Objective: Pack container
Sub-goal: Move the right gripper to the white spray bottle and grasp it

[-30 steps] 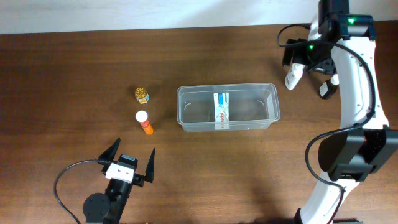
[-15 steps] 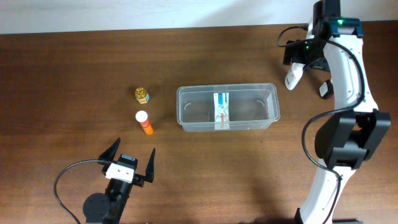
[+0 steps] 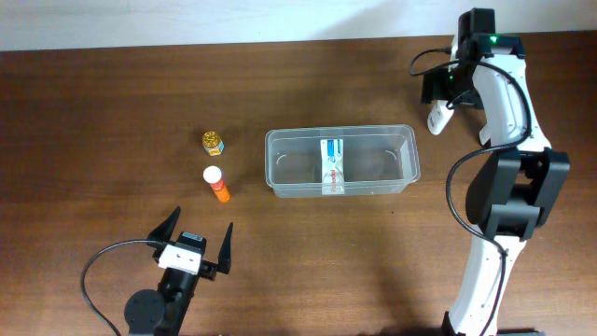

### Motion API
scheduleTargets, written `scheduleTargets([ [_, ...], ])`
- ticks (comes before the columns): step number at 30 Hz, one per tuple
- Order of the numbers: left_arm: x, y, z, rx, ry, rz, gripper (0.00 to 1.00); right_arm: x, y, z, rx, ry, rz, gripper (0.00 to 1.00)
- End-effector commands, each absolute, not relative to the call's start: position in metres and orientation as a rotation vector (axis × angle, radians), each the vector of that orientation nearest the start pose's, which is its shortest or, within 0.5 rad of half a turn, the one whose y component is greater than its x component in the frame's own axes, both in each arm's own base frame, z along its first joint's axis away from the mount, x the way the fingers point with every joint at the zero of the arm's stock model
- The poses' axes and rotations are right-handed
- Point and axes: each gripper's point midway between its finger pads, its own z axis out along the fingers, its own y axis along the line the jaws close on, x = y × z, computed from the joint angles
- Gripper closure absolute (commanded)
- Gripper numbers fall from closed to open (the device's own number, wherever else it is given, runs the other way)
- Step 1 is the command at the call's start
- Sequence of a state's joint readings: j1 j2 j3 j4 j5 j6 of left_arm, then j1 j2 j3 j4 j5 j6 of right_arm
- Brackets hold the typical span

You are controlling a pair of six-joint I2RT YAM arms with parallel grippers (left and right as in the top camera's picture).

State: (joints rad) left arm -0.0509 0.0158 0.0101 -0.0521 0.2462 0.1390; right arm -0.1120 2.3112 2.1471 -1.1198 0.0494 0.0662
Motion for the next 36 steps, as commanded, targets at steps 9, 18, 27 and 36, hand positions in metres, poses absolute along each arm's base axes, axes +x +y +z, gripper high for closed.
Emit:
scheduleTargets([
  [9,0.24,-0.052,0.16,0.342,1.599,-0.115,0.01,0.518,-0.073,0.075,0.232,2.864,-0.105,0.26],
  [18,0.24,-0.052,0.16,0.342,1.599,-0.115,0.0,0.519,-0.074,0.076,0.233,2.859,-0.11,0.55],
  [27,0.24,-0.052,0.16,0.342,1.6,-0.115,0.01,0.515,-0.073,0.075,0.234,2.876,-0.108,0.73],
  [36,0.24,-0.052,0.16,0.342,1.599,-0.115,0.01,0.51,-0.071,0.084,0.233,2.893,-0.096,0.79],
])
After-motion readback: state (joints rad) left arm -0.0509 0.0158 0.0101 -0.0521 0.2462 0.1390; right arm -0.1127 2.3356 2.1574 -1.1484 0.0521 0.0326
